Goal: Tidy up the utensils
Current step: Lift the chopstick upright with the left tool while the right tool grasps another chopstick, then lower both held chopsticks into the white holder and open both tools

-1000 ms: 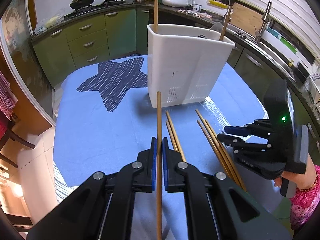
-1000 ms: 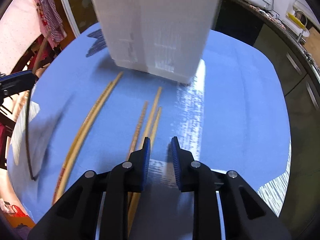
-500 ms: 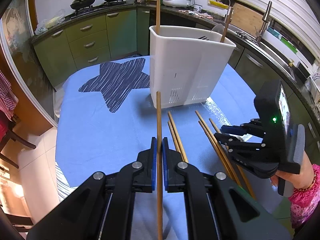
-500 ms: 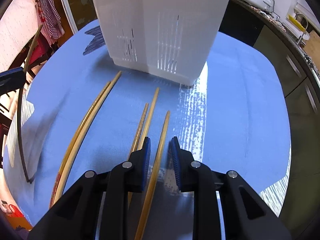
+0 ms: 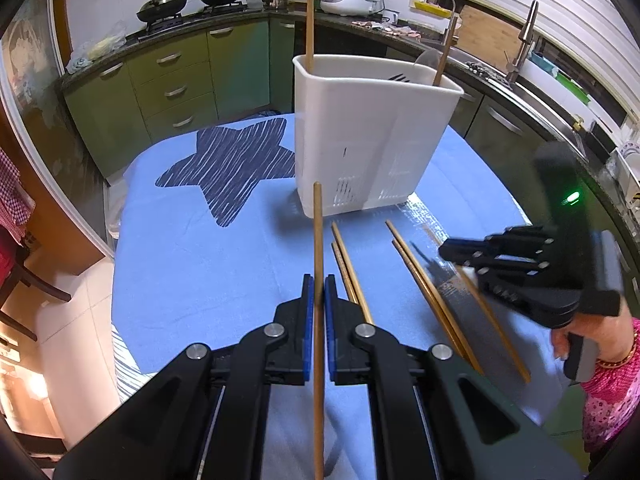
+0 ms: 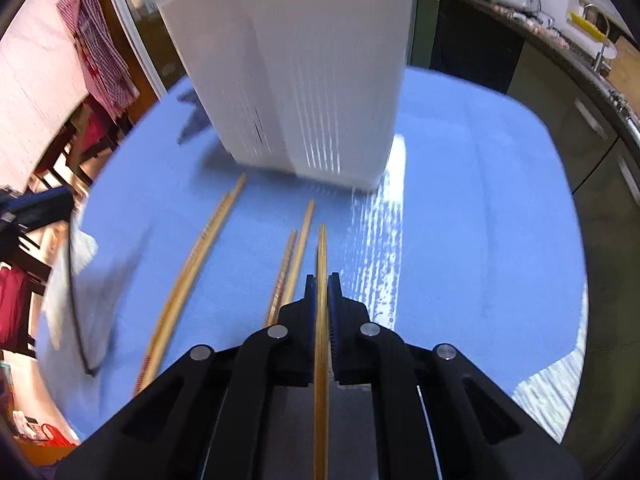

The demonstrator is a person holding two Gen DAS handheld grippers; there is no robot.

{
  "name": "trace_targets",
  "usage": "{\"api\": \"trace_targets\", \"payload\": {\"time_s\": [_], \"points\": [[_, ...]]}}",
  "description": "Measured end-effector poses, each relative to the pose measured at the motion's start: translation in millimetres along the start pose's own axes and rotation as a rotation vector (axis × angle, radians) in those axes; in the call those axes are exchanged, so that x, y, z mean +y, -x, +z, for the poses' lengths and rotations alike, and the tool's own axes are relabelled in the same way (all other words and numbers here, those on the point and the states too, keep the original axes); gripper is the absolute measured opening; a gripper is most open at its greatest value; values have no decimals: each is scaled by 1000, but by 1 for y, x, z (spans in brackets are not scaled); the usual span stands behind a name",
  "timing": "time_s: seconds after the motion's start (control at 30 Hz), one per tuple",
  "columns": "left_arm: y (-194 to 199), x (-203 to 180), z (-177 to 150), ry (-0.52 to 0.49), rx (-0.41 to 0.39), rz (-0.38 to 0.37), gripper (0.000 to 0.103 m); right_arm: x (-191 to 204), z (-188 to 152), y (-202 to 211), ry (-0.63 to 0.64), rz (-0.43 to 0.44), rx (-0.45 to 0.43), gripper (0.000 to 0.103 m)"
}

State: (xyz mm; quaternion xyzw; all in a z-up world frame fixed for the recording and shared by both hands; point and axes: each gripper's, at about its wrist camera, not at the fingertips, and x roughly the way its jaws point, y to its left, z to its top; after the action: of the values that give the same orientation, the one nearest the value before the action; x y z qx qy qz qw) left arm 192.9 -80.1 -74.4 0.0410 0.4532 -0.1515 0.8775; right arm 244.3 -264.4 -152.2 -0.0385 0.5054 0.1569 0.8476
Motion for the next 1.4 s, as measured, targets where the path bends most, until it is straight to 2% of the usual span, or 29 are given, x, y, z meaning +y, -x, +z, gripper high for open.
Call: {"api": "trace_targets", "payload": {"time_s": [0.23,0.57,1.0,1.4], "points": [[20,-5,0,-16,-39,-13,5,-3,2,70,-10,31,-145,6],[54,-12,-7,-39,-95,-35,5,-7,-16,141,-7,53,-258,6],[93,-12,-14,-47,-160,-37,5,-2,-32,175,-8,60,-325,6],[109,-17,6,-65,-210,-51,5,-4,-10,205,-13,65,-415,6]]}}
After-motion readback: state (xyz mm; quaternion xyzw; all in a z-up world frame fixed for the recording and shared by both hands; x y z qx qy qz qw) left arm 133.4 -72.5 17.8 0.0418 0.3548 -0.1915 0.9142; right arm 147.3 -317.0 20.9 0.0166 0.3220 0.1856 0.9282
